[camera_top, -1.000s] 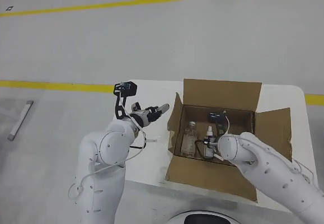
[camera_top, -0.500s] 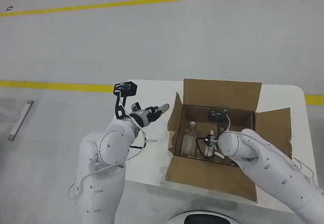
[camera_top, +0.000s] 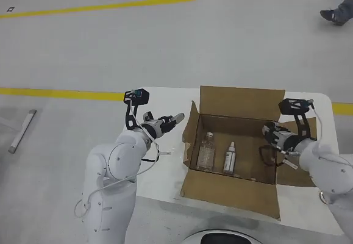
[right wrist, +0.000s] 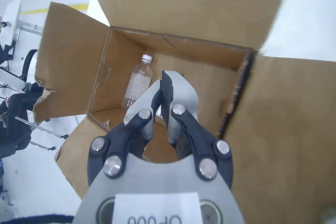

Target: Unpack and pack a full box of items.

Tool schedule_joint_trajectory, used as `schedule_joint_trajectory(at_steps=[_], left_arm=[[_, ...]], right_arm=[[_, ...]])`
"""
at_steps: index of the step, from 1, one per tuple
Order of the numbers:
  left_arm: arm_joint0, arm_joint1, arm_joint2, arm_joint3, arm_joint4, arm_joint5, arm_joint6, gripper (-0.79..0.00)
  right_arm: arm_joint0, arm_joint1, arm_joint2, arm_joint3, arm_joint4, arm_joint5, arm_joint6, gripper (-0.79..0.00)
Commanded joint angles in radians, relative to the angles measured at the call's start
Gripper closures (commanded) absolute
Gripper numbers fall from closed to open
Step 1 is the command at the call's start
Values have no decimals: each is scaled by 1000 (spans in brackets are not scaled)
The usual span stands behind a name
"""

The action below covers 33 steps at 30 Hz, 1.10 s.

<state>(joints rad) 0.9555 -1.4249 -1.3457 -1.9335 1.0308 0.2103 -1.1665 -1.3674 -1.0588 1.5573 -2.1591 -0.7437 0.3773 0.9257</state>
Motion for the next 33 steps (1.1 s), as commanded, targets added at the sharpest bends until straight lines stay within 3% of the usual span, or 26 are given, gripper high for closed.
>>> schedule_joint_trajectory(at_steps=[1, 11, 15, 21, 30, 31, 33], left_arm=[[0, 0, 0, 0, 0, 0, 0, -785], [0, 0, 0, 0, 0, 0, 0, -785], [0, 0, 0, 0, 0, 0, 0, -785], [0, 0, 0, 0, 0, 0, 0, -785], [0, 0, 0, 0, 0, 0, 0, -785], [0, 0, 0, 0, 0, 0, 0, -785], [0, 0, 0, 0, 0, 0, 0, -785]], right_arm=[[-81, 5, 128, -51, -1, -20, -10, 0], [-419, 4, 600, -119, -35, -134, -2, 0], [-506, 3, 671, -99, -93, -207, 46, 0], [-568, 23, 618, -40, -333, -447, 188, 0], [-485, 44, 391, 79, -511, -637, 319, 0], [-471, 45, 373, 93, -523, -648, 330, -117], [-443, 46, 343, 126, -516, -647, 339, -175]])
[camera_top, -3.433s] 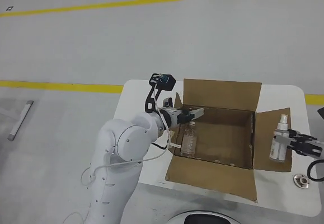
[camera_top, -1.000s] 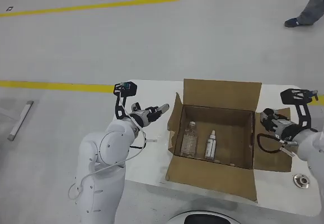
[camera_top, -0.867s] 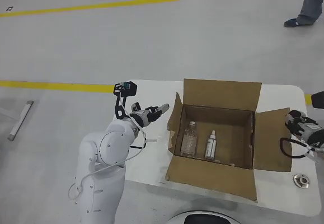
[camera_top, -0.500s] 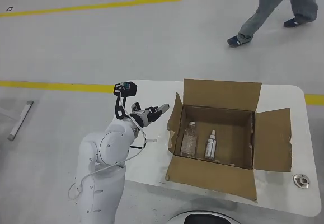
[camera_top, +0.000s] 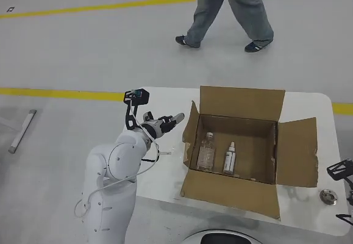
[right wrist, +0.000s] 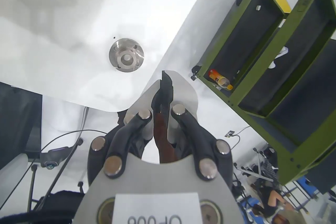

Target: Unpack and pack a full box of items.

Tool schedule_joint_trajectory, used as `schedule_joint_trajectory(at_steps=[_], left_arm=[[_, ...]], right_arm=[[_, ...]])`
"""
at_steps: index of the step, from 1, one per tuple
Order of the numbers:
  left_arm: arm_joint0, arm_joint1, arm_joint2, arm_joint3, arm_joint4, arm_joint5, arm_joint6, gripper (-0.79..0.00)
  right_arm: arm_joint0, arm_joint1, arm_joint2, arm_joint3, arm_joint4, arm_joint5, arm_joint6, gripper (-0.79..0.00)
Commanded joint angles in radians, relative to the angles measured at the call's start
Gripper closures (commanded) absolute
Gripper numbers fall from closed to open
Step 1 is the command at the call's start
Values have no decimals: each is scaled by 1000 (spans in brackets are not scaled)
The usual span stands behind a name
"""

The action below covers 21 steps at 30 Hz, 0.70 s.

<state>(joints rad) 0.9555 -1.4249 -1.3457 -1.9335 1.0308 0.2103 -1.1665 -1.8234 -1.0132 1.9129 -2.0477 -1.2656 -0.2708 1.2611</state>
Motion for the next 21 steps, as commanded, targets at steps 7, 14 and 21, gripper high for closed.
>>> schedule_joint_trajectory(at_steps=[7, 14, 21], left_arm=[[0, 0, 0, 0, 0, 0, 0, -785], [0, 0, 0, 0, 0, 0, 0, -785], [0, 0, 0, 0, 0, 0, 0, -785]], right_arm=[[73, 1, -71, 101, 30, -8, 19, -262], [102, 0, -110, 146, 48, -5, 16, -265], [107, 1, -112, 178, 73, -5, 7, -280]])
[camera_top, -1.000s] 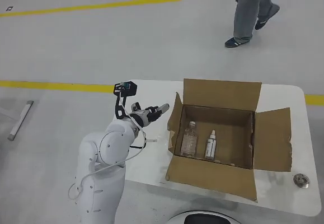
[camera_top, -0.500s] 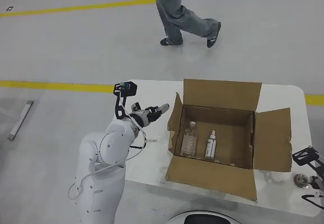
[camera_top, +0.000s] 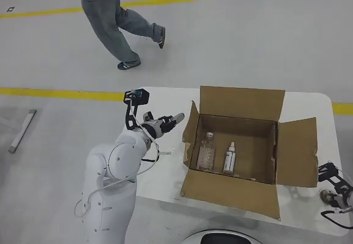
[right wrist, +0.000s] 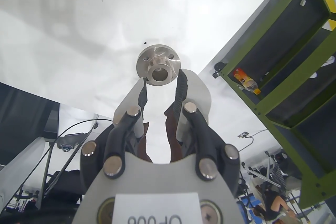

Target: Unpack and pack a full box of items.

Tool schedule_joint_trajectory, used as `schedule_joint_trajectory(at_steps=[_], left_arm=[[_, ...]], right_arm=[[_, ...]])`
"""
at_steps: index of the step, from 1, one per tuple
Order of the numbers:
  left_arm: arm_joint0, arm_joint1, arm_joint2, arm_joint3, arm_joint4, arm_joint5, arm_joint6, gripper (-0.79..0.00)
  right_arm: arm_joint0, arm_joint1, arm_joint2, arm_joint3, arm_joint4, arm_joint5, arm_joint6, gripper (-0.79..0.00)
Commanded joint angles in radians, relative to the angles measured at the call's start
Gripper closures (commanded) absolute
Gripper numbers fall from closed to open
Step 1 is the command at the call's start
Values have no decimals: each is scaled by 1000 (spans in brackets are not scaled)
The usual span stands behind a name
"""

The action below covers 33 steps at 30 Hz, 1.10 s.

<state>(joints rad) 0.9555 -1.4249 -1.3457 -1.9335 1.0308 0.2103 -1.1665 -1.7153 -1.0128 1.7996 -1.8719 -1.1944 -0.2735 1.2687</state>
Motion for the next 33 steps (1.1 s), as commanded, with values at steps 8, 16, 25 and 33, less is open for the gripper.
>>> schedule_joint_trajectory(at_steps=[8, 16, 25, 33], left_arm=[[0, 0, 0, 0, 0, 0, 0, -785], [0, 0, 0, 0, 0, 0, 0, -785], [0, 0, 0, 0, 0, 0, 0, -785], [0, 0, 0, 0, 0, 0, 0, -785]], right_arm=[[-4, 1, 6, 29, 29, 2, -24, -271], [6, 2, -6, 50, 23, 23, -40, -277], [14, 4, -15, 64, 21, 22, -45, -283], [27, 6, -29, 85, 21, 20, -49, -268]])
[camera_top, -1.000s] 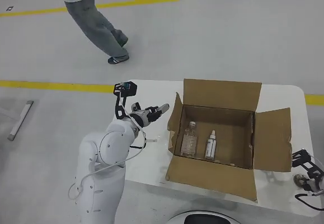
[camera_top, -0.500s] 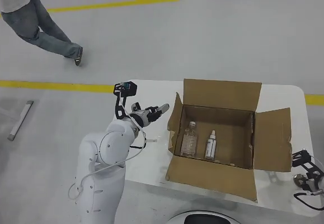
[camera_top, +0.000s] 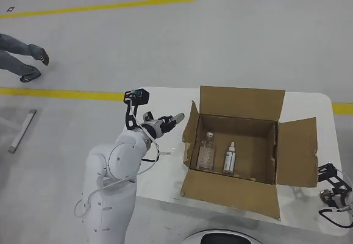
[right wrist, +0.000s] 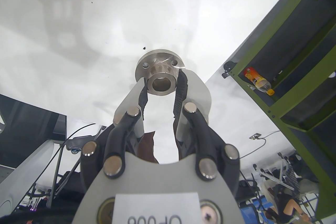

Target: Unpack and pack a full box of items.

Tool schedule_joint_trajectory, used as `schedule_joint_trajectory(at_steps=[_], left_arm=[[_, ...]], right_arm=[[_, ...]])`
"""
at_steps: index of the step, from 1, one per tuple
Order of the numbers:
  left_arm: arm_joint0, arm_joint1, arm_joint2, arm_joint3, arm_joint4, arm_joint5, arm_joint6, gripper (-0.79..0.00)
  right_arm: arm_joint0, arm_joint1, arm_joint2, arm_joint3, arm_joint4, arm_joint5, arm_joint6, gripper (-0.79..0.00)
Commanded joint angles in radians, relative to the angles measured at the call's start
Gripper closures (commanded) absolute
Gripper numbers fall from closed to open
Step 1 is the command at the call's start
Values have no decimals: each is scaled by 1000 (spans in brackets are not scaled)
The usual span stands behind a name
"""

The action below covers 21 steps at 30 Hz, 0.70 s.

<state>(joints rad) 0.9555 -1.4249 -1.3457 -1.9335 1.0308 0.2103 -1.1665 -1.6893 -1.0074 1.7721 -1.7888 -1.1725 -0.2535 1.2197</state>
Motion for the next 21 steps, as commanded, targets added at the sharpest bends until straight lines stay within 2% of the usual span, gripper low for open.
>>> schedule_joint_trajectory(at_steps=[1, 4, 9, 13, 14, 15, 21], left_arm=[[0, 0, 0, 0, 0, 0, 0, -785], [0, 0, 0, 0, 0, 0, 0, -785], [0, 0, 0, 0, 0, 0, 0, -785], [0, 0, 0, 0, 0, 0, 0, -785], [0, 0, 0, 0, 0, 0, 0, -785], [0, 0, 0, 0, 0, 0, 0, -785], [0, 0, 0, 0, 0, 0, 0, -785]], right_arm=[[2, 0, -3, 4, -1, 0, -2, -265], [6, 1, -8, 12, -6, 2, -1, -252], [11, 2, -16, 21, -6, 4, -4, -163], [17, 2, -24, 25, -11, 7, -4, -145], [19, 2, -25, 25, -11, 8, -4, -55], [20, 2, -26, 25, -11, 8, -4, 0], [21, 4, 2, 2, -1, 37, -16, 0]])
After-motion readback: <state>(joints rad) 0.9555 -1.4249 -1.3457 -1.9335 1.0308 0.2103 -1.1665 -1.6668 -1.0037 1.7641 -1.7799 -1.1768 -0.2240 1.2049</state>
